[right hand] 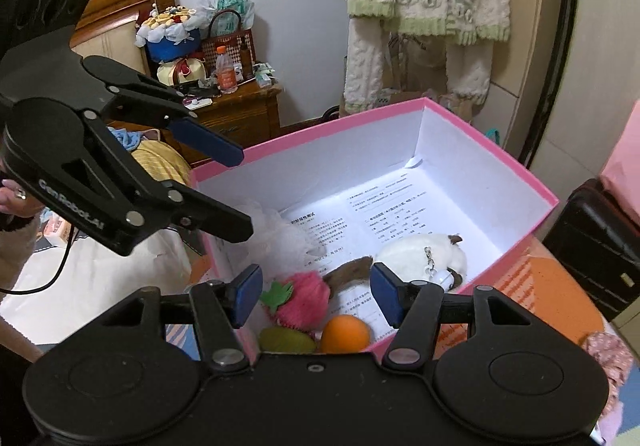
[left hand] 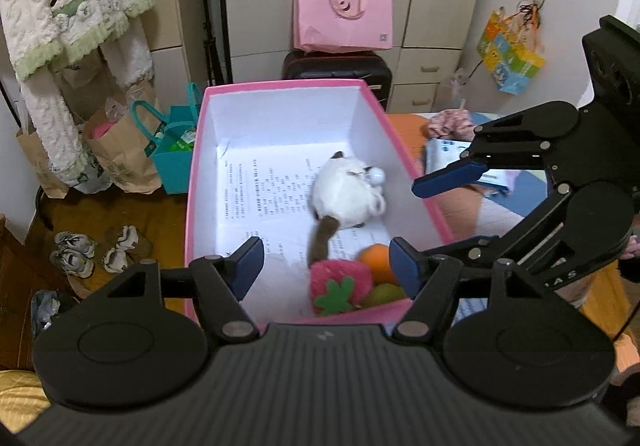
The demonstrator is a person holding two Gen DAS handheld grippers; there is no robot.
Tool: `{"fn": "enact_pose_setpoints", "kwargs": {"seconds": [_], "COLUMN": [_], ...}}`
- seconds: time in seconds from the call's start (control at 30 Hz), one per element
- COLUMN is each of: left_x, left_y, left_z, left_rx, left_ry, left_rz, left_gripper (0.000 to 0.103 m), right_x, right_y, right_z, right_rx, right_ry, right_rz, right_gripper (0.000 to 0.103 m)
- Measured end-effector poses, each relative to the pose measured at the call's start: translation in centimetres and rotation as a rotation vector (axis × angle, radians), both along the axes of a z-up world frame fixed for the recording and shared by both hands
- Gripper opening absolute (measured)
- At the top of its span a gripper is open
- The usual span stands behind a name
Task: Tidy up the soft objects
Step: 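Move the left tool back toward the white wet-wipes pack on the table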
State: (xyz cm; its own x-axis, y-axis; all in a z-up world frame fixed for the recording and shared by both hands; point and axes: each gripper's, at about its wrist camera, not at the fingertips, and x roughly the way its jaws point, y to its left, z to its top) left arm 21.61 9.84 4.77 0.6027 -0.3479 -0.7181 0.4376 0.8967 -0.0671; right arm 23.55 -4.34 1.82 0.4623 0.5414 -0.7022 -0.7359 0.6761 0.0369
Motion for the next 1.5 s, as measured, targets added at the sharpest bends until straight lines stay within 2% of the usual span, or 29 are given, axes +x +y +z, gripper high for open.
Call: {"fn": "enact_pose_setpoints", "kwargs": {"seconds": [0.57,0.73,0.93,1.1,1.27,1.4,1.5], "left_x": [-7.3,-9.2,-10.7,-10.8,-9.2,-7.5,-6.1], "left_y": [-3.1,-5.3,-9.2,-12.4,-15.3,-17.3,-18.6], "left_z": [2.9,3.3,3.2,2.9,1.9,0.9,0.3], "left_rx": [0.019,0.041,0.085,0.095,0.063,0.043,0.036], "left_ry": [-0.042,-0.064,-0.077,-0.077,-0.031,0.004,0.001], "left_rz": [-0.096,-0.144,-0.236,-0.307,-0.349,-0.367,-0.369], "left_gripper": [0.075,0.078,0.078,0.078,0.078,0.078,0.078], "right_x": [-8.6,-11.4,-14.1,-15.5,-15.9,-15.0,-13.9], "right_y": [-2.5,-5.4,-10.2,-13.6,-16.2,-17.7,-18.4], "right_z": [3.4,3.8,3.0,2.1,1.2,0.1,-1.0], "right_rx": [-0.039,-0.019,0.02,0.032,0.059,0.076,0.069], "right_ry": [-0.122,-0.165,-0.171,-0.167,-0.173,-0.171,-0.175], "right_rz": [-0.04,-0.072,-0.169,-0.242,-0.289,-0.322,-0.352], "right_gripper": [0.065,0.065,0.066,0.066,0.067,0.067,0.067]}}
